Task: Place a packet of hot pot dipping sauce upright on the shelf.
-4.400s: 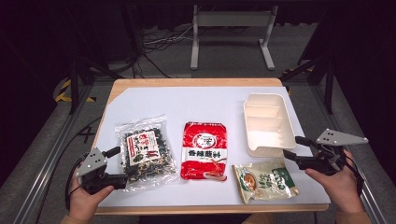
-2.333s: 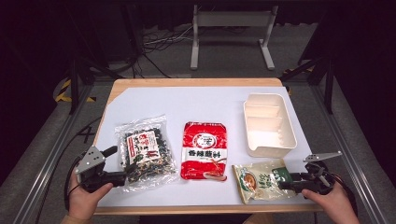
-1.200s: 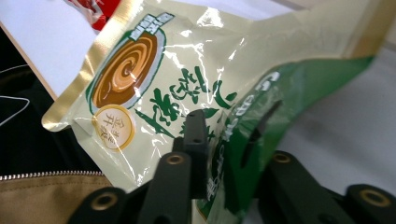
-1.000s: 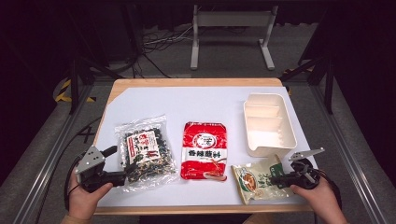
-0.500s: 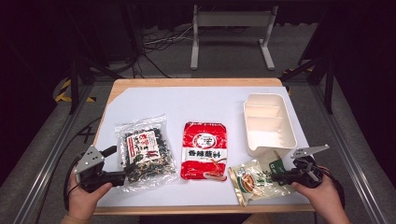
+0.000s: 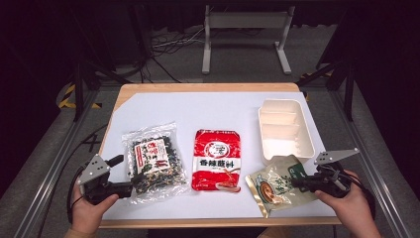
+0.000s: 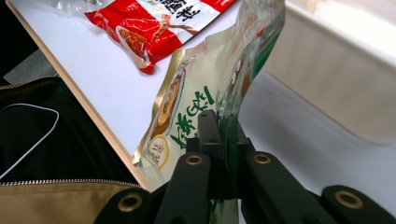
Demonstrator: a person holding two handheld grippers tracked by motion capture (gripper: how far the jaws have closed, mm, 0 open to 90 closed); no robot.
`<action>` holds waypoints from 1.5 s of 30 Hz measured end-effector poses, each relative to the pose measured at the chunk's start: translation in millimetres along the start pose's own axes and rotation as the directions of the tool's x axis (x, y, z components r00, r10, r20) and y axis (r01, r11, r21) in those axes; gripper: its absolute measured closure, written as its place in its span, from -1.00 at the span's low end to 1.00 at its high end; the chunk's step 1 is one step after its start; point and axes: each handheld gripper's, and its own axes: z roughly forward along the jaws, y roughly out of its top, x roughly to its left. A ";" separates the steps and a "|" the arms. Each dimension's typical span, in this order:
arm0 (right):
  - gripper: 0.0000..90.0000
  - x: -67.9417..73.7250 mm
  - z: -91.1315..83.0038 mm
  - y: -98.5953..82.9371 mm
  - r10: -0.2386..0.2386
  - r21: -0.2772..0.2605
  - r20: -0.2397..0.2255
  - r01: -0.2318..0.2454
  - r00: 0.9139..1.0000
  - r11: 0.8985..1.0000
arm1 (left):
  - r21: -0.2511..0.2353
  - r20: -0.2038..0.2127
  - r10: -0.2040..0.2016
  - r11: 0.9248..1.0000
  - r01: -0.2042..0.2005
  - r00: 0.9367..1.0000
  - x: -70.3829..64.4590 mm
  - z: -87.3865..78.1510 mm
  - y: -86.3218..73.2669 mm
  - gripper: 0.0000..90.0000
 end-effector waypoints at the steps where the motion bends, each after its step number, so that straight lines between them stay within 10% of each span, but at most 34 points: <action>1: 0.99 0.4 -1.4 0.9 -0.008 0.002 0.000 0.008 1.000 1.000 | -0.001 -0.001 0.000 1.000 0.000 1.000 0.1 0.0 -0.1 -0.75; 10: 0.99 10.9 -16.1 16.2 -0.091 0.002 0.028 0.091 0.995 0.996 | -0.002 -0.001 0.001 1.000 -0.001 1.000 0.2 0.2 -0.2 -0.75; 22: 0.99 24.1 -31.9 39.0 -0.224 0.040 0.103 0.221 0.969 0.975 | -0.008 -0.001 -0.009 1.000 0.009 1.000 1.3 -0.2 -1.0 -0.75; 45: 0.98 33.9 -66.1 67.9 -0.302 0.025 0.168 0.302 0.938 0.953 | -0.007 -0.004 -0.023 1.000 0.023 1.000 4.4 0.5 -3.0 -0.76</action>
